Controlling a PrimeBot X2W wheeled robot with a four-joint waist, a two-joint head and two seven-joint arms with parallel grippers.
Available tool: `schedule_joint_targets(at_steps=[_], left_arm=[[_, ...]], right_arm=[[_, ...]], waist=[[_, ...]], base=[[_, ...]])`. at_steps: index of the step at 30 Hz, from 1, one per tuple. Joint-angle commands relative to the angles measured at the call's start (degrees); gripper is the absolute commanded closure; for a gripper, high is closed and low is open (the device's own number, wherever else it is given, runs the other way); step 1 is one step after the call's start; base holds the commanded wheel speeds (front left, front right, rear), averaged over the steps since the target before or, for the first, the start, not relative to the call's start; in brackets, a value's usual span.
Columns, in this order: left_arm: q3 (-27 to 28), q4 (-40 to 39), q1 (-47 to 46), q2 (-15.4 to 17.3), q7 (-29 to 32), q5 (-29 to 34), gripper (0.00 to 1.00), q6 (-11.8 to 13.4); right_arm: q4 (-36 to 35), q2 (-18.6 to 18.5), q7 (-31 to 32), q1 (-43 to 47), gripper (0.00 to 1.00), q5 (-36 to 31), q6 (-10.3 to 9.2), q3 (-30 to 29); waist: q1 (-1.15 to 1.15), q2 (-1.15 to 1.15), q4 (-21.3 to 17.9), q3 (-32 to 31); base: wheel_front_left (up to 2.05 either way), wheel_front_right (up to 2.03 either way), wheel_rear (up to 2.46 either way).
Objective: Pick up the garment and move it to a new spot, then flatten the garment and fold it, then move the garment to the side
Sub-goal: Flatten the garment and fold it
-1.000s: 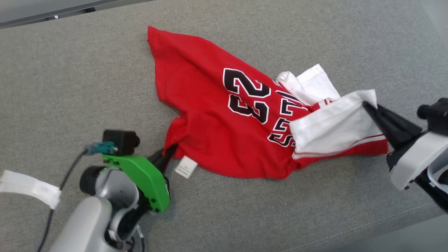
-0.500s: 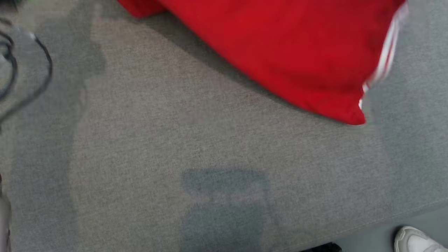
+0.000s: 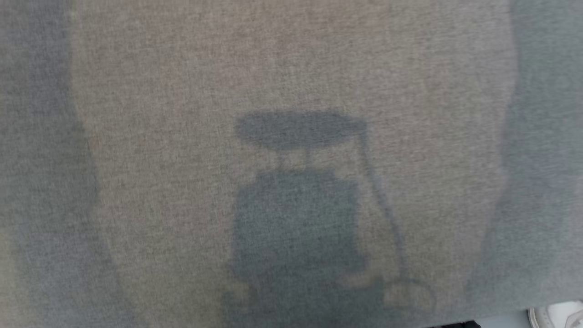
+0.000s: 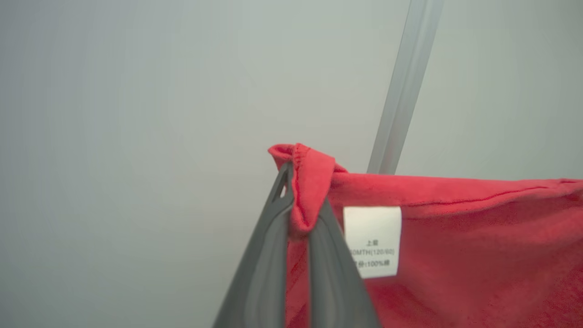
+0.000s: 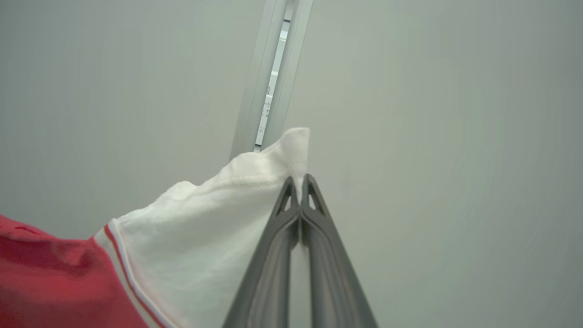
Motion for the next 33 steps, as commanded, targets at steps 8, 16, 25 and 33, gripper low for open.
schedule_joint_targets(at_steps=[8, 16, 25, 33], left_arm=[[-3.3, 10.8, -4.7, -0.9, -13.9, 1.0, 1.00, -4.1], [-13.7, 14.5, 5.7, 3.4, -13.2, -4.0, 1.00, -4.5], [-21.9, 3.0, 22.6, 14.2, -14.0, -11.5, 1.00, -4.4], [-24.3, -12.1, 46.4, 24.3, -10.6, -15.2, 1.00, -0.6]], right_arm=[[7.1, 4.0, -6.1, -4.0, 1.00, -1.1, -0.05, 3.6], [5.7, -1.4, -9.0, 10.1, 1.00, 9.0, -0.05, 13.7], [-10.1, -13.9, -10.6, 32.0, 1.00, 19.3, -0.05, 18.7], [-22.2, -23.3, -10.7, 59.3, 1.00, 19.2, -0.08, 14.3]], waist=[[-0.02, 0.15, 3.0, 8.2], [-0.02, 0.15, 1.3, 8.1], [-0.02, 0.15, 0.5, 0.4], [-0.02, 0.15, 0.4, -12.1]], base=[[0.00, 0.00, 0.00], [0.00, 0.00, 0.00], [0.00, 0.00, 0.00], [0.00, 0.00, 0.00]])
